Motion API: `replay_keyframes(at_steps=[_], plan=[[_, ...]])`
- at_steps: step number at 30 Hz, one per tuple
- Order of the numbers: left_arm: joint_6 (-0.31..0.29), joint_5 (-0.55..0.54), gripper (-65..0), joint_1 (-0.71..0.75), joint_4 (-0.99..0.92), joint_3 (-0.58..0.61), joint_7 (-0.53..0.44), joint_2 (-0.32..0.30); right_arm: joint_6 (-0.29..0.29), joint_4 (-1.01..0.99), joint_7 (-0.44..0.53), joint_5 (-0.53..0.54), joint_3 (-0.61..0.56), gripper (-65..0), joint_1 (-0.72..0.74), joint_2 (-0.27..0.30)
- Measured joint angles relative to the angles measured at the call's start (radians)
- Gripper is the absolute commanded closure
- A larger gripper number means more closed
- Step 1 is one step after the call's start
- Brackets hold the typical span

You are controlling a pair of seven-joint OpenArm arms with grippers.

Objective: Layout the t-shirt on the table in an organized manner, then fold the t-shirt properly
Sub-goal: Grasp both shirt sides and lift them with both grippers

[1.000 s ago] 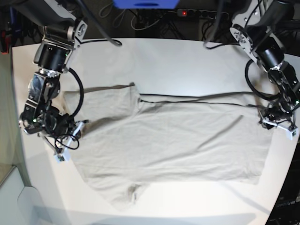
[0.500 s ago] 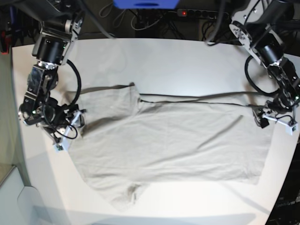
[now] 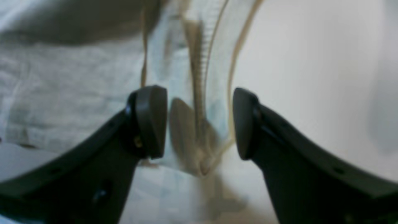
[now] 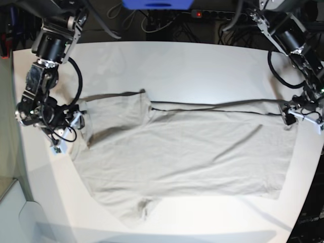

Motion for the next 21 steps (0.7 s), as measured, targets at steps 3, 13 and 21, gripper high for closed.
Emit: replay_keyframes(at_steps=[3,13,21], plan=[[0.0,0.006,-65.0,0.013,0.0,0.0,-0.035,0.001,0.0,0.0,0.001,0.0,0.0,-34.3,0.0,0.001],[0.0,0.005,-64.6,0.035,-0.058,0.0,-0.113,-0.041,0.0,0.0,0.001,0.0,0.0,-34.3,-0.003,0.001],[0.0,0.004,-35.8,0.036,-0.118,0.009,-0.127,-0.049,0.0,0.0,0.001,0.0,0.0,-34.3,-0.004,0.002]])
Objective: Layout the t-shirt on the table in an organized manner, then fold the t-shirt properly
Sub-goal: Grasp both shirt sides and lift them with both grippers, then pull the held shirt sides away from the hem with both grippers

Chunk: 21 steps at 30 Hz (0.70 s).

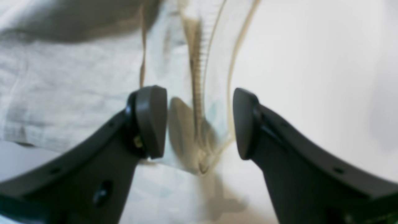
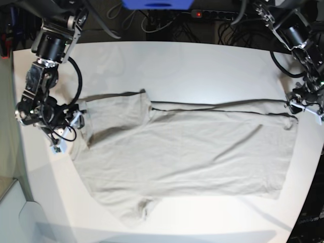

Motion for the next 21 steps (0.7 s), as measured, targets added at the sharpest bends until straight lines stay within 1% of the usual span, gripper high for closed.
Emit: replay_keyframes(at_steps=[1,3,6,9,12,15,16,21], plan=[[0.0,-0.002,-33.9,-0.002,0.0,0.0,0.0,0.0,0.0,0.0,0.0,0.0,0.0,-34.3,0.0,0.0],[0.0,-0.002,-32.4,-0.005,0.0,0.0,-0.005,-0.001,0.0,0.0,0.001,0.0,0.0,-34.3,0.0,0.0],[0.0,0.006,-32.3,-0.004,0.0,0.0,-0.004,0.0,0.0,0.0,0.0,0.0,0.0,-34.3,0.0,0.0],[0.001,0.006,-32.3,-0.005,-0.001,0.0,-0.048,0.0,0.0,0.0,0.0,0.0,0.0,-34.3,0.0,0.0],[0.001,0.006,-32.3,-0.004,-0.002,0.0,-0.048,0.0,0.0,0.0,-0.002,0.0,0.0,-34.3,-0.002,0.0],[0.001,-0.001,-32.3,-0.011,-0.05,0.0,-0.056,-0.003,0.0,0.0,-0.005,0.0,-0.002,-34.4,-0.002,0.013],[0.0,0.004,-32.3,-0.017,-0.068,-0.001,-0.077,-0.001,0.0,0.0,-0.005,0.0,0.001,-34.4,-0.002,0.017],[0.001,-0.004,-31.9,-0.058,-0.13,-0.001,-0.09,-0.014,0.0,0.001,-0.007,0.003,0.0,-34.7,-0.028,0.021]])
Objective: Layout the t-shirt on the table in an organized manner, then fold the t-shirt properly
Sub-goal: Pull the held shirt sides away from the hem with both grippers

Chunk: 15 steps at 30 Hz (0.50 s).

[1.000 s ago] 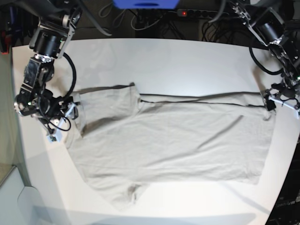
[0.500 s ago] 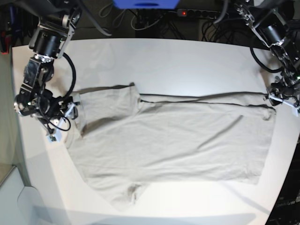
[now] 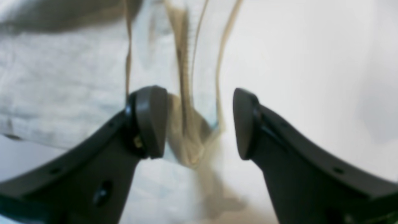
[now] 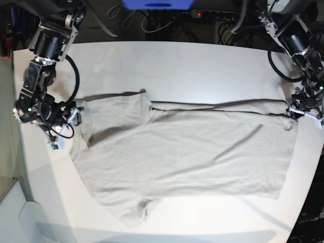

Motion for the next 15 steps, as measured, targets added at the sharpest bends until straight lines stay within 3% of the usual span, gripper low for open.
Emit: replay_keyframes(at_steps=[3,8,15], plan=[[0.0,-0.008,-27.0,0.002,-0.001,0.0,-0.006,0.0,0.0,0.0,0.0,0.001,-0.002,-34.7,-0.028,0.011],[0.0,-0.013,-4.4,0.002,-0.002,0.0,-0.003,0.004,0.0,0.0,0.011,0.005,0.0,-34.8,-0.047,0.019],[0.0,-0.013,-0.2,-0.003,-0.002,0.001,0.0,0.008,0.0,0.0,0.008,0.009,-0.002,-34.4,-0.05,0.024]])
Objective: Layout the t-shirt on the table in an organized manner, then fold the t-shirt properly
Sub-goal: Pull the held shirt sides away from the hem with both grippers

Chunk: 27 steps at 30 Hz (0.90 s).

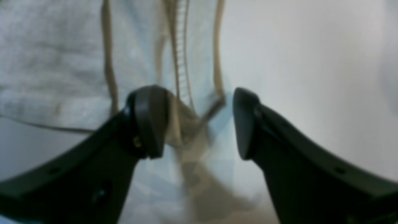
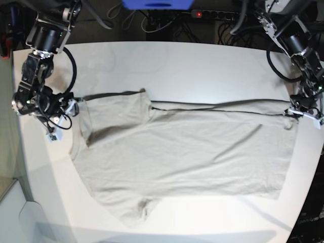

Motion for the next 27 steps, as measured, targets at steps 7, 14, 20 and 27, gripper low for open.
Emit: replay_keyframes(at_steps=[7,14,20,27], plan=[[0.0,-0.001,-0.2,0.002,0.0,0.0,0.0,0.0,-0.003,0.009,0.034,0.014,0.0,-23.4,-0.032,0.003],[-0.001,-0.011,-0.2,0.013,0.005,0.0,-0.007,0.006,-0.003,0.012,0.041,0.04,0.0,0.0,-0.049,0.003],[-0.004,-0.014,-0.2,0.058,0.091,-0.001,0.037,0.04,0.0,0.143,-0.019,0.004,-0.004,0.0,-0.105,0.01],[-0.008,0.013,-0.2,0.143,0.319,0.0,0.227,0.084,0.0,0.266,-0.052,0.014,-0.01,0.0,-0.09,0.028]])
